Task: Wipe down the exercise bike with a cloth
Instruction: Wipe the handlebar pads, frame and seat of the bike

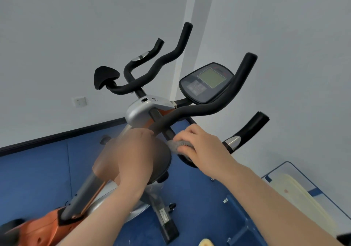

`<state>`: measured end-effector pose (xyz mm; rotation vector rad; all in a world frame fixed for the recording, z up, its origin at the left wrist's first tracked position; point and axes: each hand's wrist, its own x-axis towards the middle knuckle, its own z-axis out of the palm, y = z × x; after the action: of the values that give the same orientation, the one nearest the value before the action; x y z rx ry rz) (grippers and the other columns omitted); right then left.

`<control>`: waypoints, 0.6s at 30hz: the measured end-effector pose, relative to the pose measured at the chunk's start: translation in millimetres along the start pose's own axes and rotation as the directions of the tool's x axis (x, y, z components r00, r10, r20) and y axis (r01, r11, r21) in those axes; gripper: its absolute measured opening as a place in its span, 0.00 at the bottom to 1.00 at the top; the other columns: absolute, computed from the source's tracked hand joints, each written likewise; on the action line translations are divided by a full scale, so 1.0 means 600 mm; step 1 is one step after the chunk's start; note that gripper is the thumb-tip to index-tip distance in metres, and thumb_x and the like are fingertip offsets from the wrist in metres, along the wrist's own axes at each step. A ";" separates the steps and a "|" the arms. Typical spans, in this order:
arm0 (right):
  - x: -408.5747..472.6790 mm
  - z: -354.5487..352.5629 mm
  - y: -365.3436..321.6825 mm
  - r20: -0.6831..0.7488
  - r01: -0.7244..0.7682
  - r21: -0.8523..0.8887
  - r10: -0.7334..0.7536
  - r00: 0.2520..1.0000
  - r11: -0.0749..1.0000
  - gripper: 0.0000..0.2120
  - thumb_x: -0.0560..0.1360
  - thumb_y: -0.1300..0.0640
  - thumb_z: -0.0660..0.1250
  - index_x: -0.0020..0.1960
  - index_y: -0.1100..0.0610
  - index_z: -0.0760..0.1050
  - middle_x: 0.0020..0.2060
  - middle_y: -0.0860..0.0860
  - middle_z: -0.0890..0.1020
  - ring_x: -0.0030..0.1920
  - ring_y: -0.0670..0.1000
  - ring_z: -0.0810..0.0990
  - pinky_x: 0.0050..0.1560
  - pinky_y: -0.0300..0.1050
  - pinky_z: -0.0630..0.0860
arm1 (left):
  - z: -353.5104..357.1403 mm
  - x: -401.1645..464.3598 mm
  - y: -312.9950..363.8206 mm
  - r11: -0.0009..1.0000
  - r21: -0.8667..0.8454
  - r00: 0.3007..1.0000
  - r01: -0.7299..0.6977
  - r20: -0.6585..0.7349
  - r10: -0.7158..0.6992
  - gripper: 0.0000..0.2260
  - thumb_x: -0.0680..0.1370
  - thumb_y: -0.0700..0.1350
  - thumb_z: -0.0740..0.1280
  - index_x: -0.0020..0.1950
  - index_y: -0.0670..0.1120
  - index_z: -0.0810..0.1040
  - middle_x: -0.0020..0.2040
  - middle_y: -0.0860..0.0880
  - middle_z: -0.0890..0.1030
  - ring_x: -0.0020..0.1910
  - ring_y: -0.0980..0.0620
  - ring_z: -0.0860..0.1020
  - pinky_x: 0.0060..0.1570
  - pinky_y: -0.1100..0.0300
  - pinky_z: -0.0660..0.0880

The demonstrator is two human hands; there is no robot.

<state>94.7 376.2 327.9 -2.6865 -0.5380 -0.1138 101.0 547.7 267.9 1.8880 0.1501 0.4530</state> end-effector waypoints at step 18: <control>-0.101 -0.004 0.030 -0.533 -0.030 0.013 0.033 0.846 0.999 0.03 0.75 0.55 0.66 0.45 0.54 0.76 0.50 0.45 0.77 0.54 0.40 0.71 0.56 0.40 0.68 | -0.008 -0.003 0.013 0.999 -0.017 0.998 0.041 0.042 -0.040 0.11 0.83 0.50 0.56 0.45 0.61 0.75 0.46 0.65 0.76 0.47 0.72 0.72 0.41 0.68 0.64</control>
<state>45.9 338.7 314.4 -2.4926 -0.3113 -0.8226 96.5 548.6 276.0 1.8722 0.1558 0.3857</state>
